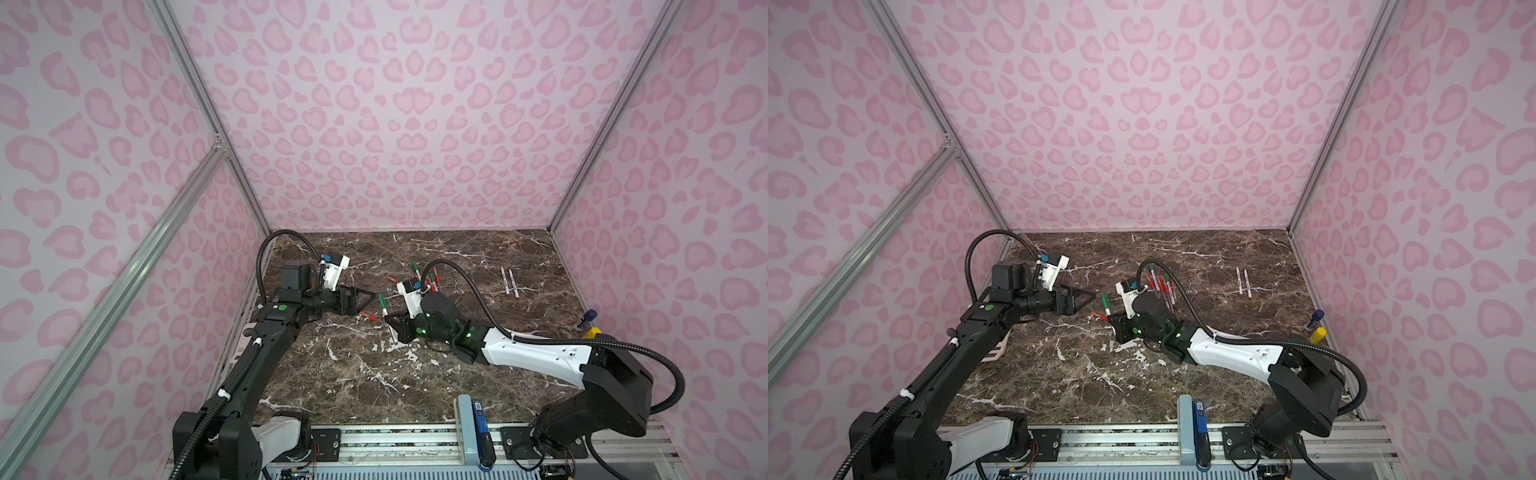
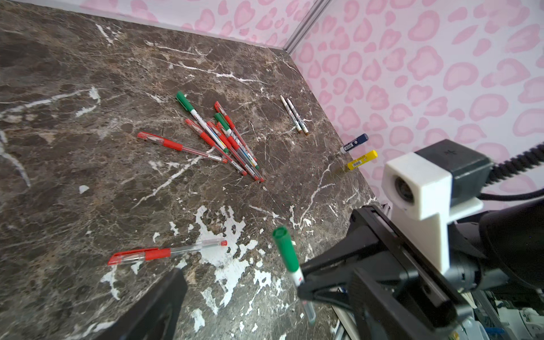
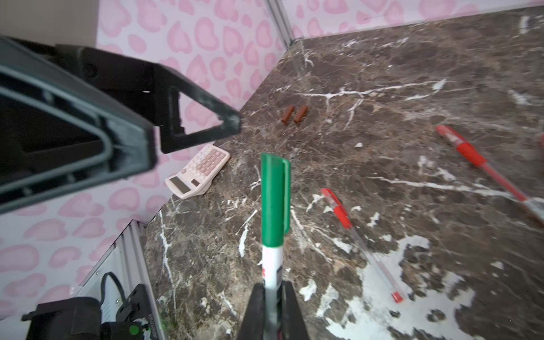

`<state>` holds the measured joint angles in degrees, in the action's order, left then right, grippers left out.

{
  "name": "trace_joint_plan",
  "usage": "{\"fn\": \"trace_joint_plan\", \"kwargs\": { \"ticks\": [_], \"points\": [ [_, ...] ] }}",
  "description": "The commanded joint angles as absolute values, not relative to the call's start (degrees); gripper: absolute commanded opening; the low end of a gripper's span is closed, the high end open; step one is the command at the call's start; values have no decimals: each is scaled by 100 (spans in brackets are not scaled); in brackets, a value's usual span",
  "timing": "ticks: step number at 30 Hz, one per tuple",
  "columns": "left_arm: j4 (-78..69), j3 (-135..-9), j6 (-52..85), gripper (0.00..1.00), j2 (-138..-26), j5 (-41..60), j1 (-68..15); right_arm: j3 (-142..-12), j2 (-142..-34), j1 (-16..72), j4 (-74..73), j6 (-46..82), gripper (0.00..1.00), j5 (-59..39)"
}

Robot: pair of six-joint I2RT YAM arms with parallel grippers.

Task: Open the pen caps
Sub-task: 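Carry the green cap to the left gripper while the left gripper reaches toward it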

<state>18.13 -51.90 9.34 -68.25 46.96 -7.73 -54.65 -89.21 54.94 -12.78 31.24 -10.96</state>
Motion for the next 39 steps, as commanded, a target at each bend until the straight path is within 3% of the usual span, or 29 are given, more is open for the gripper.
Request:
{"fn": "trace_joint_plan", "kwargs": {
  "ticks": [1,9,14,20,24,28,30,33,39],
  "points": [
    [1666,-5247,991,82,-6923,4765,-846,-5610,-9146,5597,-1701,3346,3,-1166],
    [1627,-5151,1003,60,-6920,4677,-1065,-6031,-9472,5816,-1618,3226,3,-1206],
    [1675,-5105,936,31,-6801,4547,-1067,-6061,-9439,5828,-1388,3159,3,-1065],
    [1666,-5091,936,4,-6724,4507,-1058,-6030,-9404,5845,-1353,3129,3,-1024],
    [1584,-5029,984,4,-6663,4524,-1061,-5878,-9375,5875,-1670,3156,6,-1006],
    [1665,-5059,980,4,-6644,4501,-1029,-6068,-9492,5893,-1436,3135,24,-977],
    [1560,-4996,1025,4,-6610,4528,-1023,-6039,-9557,5912,-1578,3136,29,-991],
    [1543,-5001,1073,4,-6634,4588,-1001,-6217,-9686,5915,-1402,3084,28,-1044],
    [1380,-4974,1214,4,-6653,4681,-959,-6144,-9804,5926,-1507,3129,15,-1129]
  ]
}}
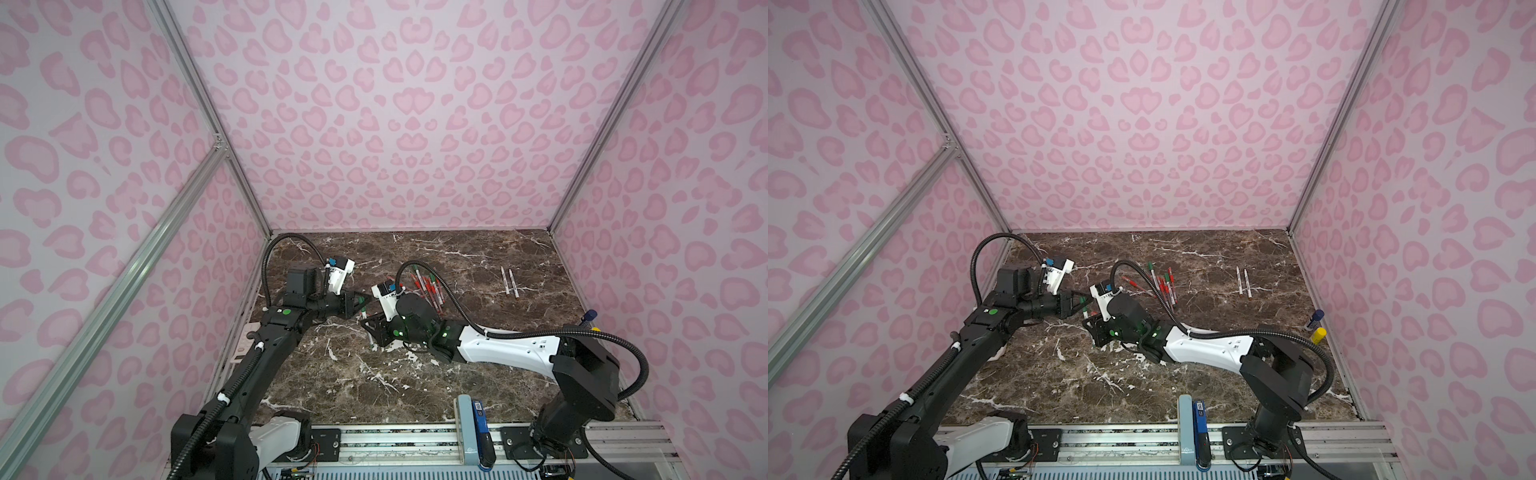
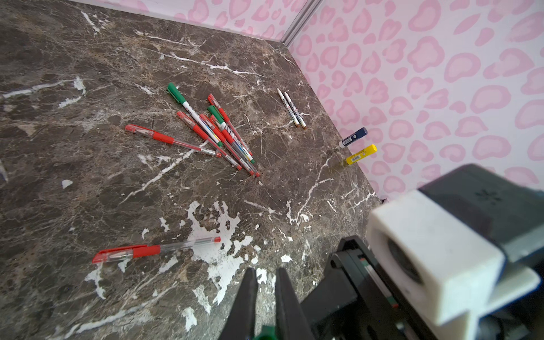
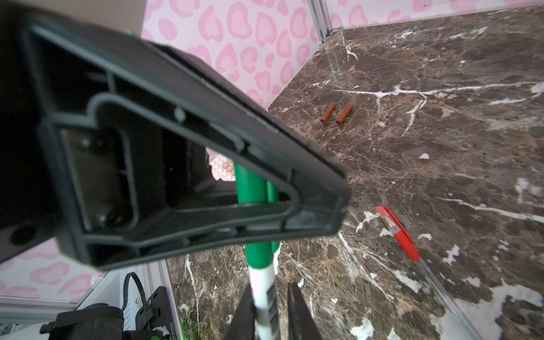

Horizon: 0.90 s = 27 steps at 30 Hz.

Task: Open the pen caps
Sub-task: 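Carry the green cap to the left gripper while the left gripper reaches toward it, then close the left gripper on the green cap while the right gripper pulls the marker away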

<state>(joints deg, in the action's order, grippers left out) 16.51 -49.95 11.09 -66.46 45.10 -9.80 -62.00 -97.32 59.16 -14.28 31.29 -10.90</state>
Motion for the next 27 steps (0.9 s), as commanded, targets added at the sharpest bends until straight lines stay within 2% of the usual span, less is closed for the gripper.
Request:
{"fn": "trace_joint_plan", "kwargs": {
  "ticks": [1,4,16,22,27],
  "points": [
    [1432,-4991,1216,3,-6662,4661,-943,-6155,-9801,5929,-1459,3128,11,-1134],
    [1479,-5028,1222,4,-6628,4592,-897,-6035,-9770,5929,-1551,3138,0,-1090],
    [1727,-5551,1234,3,-6765,4225,-481,-5496,-9662,5989,-1487,3167,0,-1128],
    [2121,-6072,1005,3,-7157,3668,-404,-5227,-9510,5987,-1582,3147,0,-1067],
    [2598,-6451,653,3,-7747,2775,-399,-5032,-9045,5843,-1379,3049,0,-834]
  ]
}}
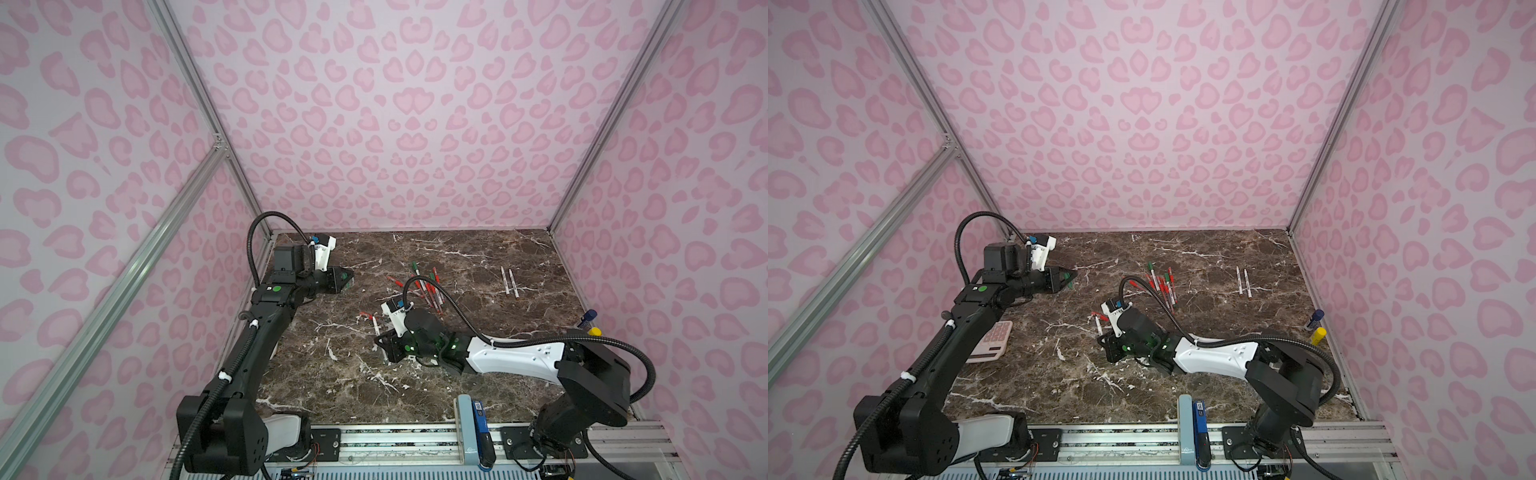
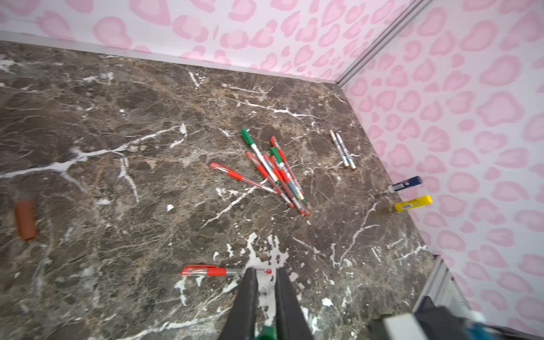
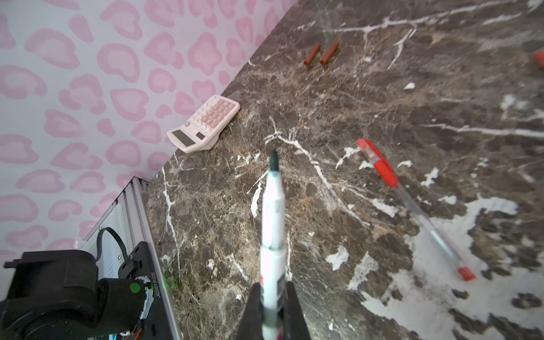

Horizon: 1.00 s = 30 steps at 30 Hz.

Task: Open the pen caps
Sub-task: 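Close the left gripper on the green cap while the right gripper pulls the marker away, then lower the green cap beside the brown caps and open the left gripper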

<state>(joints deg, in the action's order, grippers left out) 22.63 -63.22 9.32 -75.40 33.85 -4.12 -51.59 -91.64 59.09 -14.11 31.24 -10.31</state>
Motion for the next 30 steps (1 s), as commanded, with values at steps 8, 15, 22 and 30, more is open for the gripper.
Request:
{"fn": "trace_joint_plan", "kwargs": {
  "ticks": [8,15,22,30],
  "points": [
    [3279,-7387,285,3,-9107,1802,-404,-4483,-7923,5571,-607,2981,0,-376],
    [4132,-8842,175,3,-10704,1130,-399,-4184,-6935,5506,154,2995,0,172],
    [4804,-10137,140,3,-12154,801,-399,-3965,-6045,5394,652,3066,0,638],
    [5290,-11214,103,3,-13307,425,-416,-3634,-5631,5335,586,3230,0,824]
  ]
}}
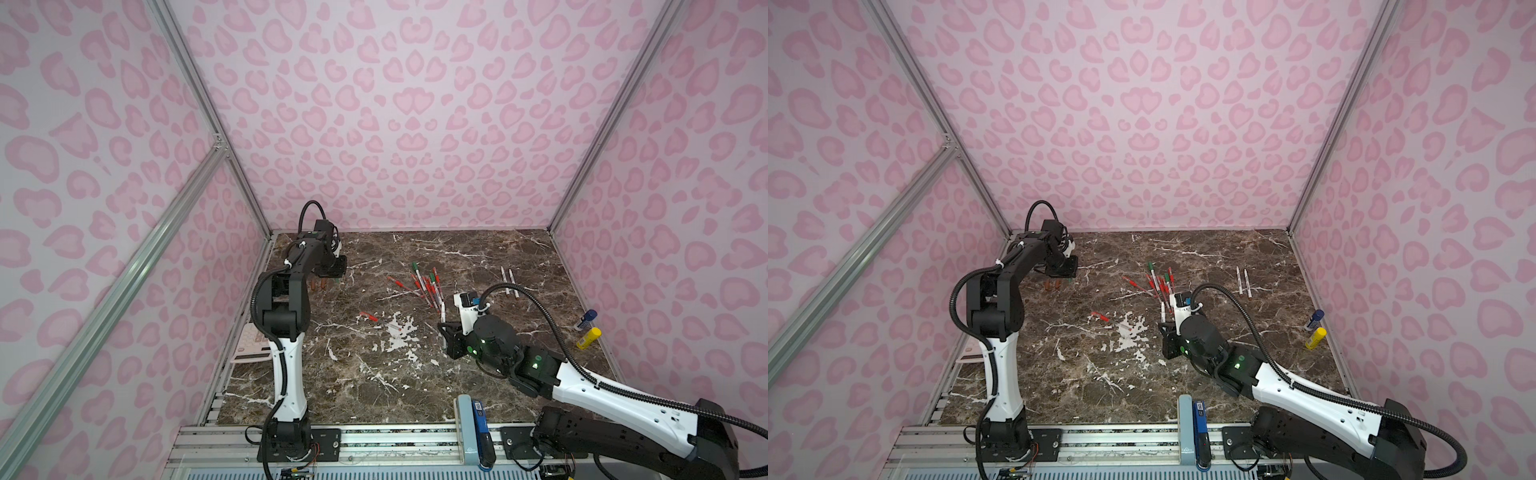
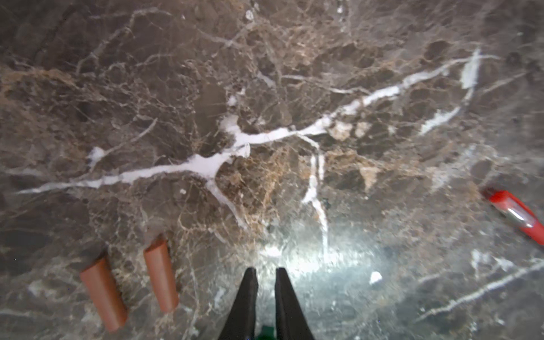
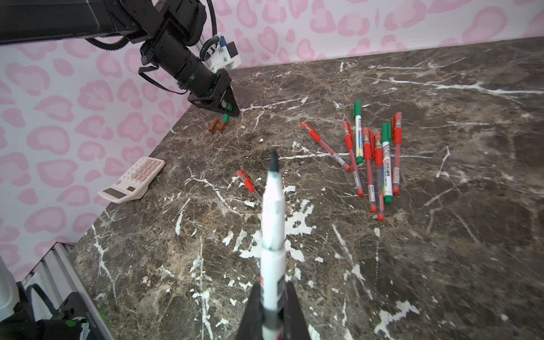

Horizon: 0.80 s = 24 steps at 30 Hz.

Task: Open the pen caps
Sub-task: 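Lower the green cap beside the brown caps and open the left gripper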

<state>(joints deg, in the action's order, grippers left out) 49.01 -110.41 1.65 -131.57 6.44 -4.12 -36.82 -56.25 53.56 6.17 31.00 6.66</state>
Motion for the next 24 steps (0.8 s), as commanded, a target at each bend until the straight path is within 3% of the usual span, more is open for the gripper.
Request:
{"fn": "trace_joint_plan", "kwargs": {
  "ticks": [1,10,24],
  "points": [
    [5276,-11215,105,3,-13354,421,-422,-3679,-5650,5335,648,3275,0,798],
    [5383,-11537,123,9,-13833,334,-433,-3834,-5876,5318,625,3234,0,707],
    [5467,-11697,202,26,-13946,242,-440,-3775,-5946,5316,512,3309,0,598]
  ]
}}
